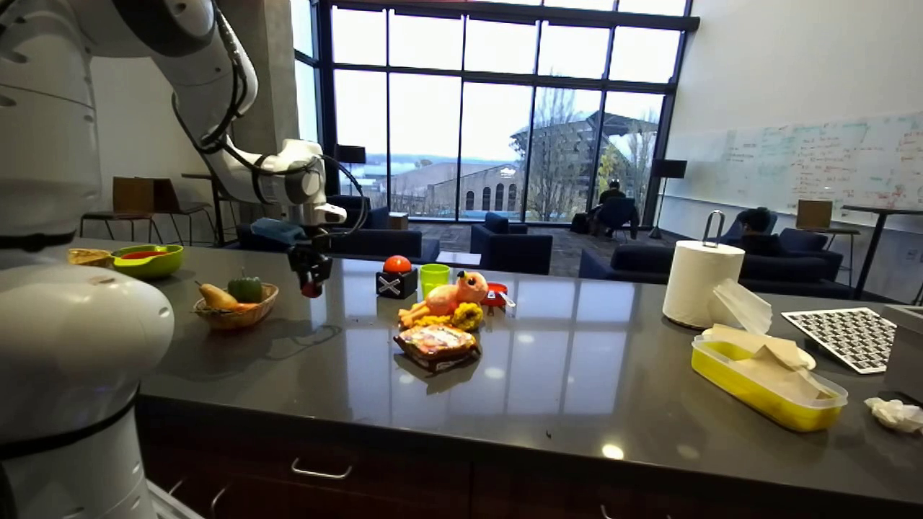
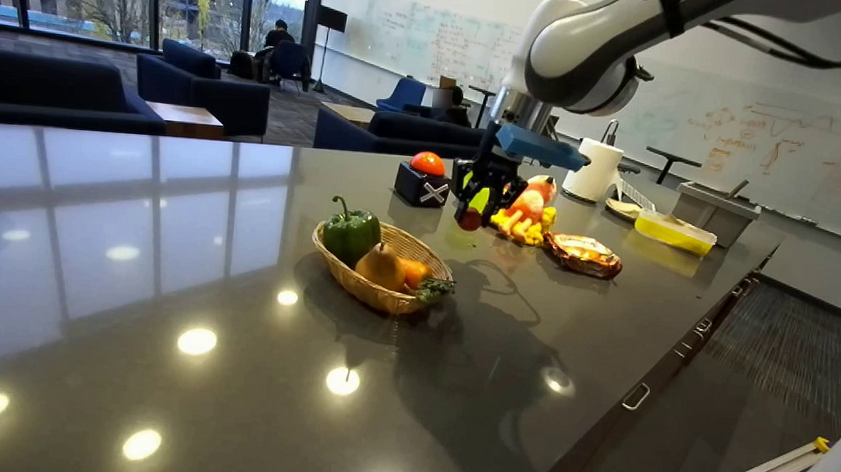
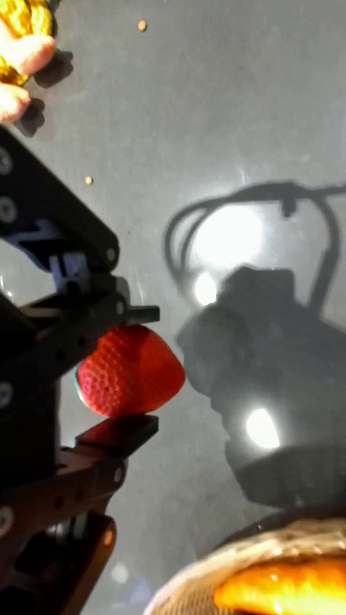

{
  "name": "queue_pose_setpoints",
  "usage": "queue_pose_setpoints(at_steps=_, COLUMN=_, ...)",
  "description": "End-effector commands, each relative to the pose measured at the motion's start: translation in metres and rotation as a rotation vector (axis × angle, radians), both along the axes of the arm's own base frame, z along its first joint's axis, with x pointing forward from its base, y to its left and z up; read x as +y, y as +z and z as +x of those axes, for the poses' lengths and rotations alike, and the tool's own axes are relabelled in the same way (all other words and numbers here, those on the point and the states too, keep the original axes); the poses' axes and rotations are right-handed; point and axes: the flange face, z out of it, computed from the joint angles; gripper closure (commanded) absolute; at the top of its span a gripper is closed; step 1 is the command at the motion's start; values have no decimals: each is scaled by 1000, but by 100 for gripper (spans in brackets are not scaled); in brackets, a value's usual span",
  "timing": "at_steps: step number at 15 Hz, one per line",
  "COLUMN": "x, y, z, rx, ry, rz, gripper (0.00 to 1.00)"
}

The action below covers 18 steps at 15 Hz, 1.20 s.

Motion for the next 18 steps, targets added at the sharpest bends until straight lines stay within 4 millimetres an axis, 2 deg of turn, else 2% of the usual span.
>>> queue_pose_setpoints(at_steps=1, x=17, y=21, z=-20, rx=48, ry=72, rz=60, gripper=75)
queue_pose_setpoints(at_steps=5, x=41, y=25, z=-34, rx=77, ry=160, rz=95, gripper=75)
queue_pose_setpoints(at_steps=10, x=67, y=17, z=-43, rx=65, ry=315, rz=108, gripper=75)
queue_pose_setpoints(at_steps=18, x=81, y=3, z=-43, rx=56, ry=500, rz=111, gripper=75)
